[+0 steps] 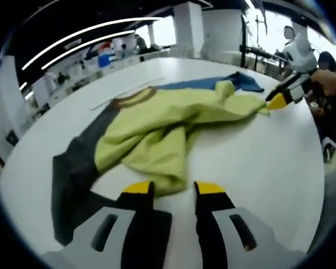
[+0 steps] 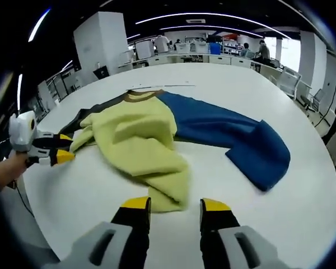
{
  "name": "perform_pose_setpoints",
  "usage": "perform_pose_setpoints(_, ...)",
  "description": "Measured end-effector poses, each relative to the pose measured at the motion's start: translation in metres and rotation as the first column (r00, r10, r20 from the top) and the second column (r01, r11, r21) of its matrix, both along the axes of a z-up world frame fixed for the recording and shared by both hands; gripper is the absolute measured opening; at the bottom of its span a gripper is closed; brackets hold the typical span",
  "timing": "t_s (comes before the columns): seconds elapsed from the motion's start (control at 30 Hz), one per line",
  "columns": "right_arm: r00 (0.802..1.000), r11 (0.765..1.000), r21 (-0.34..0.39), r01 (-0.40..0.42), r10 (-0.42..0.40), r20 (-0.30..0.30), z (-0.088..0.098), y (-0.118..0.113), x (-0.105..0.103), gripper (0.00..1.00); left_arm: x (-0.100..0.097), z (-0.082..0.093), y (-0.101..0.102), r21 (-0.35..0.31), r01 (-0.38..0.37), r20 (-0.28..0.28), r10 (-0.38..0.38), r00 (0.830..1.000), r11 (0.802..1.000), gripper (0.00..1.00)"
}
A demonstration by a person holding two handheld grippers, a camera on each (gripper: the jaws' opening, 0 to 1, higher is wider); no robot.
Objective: Fold the garment on the visible template until the final outline fits inside the template.
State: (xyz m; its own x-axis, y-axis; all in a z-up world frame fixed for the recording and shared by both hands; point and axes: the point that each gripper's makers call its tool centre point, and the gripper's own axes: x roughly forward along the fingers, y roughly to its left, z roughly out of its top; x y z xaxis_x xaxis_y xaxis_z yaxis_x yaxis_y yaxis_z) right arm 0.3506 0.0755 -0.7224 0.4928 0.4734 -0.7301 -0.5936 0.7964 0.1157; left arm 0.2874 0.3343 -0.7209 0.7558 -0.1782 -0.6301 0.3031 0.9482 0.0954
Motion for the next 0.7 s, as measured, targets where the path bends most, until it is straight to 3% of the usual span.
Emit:
perform_pose_setpoints(0.3,0.994,0.994,-0.028,0.107,-0.106,0.019,-0.0065,0.0049,-0.0041,0.21,0.0070,0.0007,-0.0039,0.033,0.006,0.010,-0.006,1.000,0.999,0.16)
perform_pose_setpoints(0.47,0.978,0.978,-0.031,0.206,-0.205,0.028,-0.0056,0.0005,0.0015,0.19,0.0082,-0.0007,-0.0027,0.038,-0.003,0.009,0.003,1.000,0.999,0.12)
perform_pose_setpoints(0.7,0.970,0.969,-0.061,0.241,-0.239,0.034,-0.0066,0.0009,-0.0008,0.10,0.0071,-0.0012,-0.0011,0.045,-0.017,-0.003,0.017,1.000,0.999,0.04)
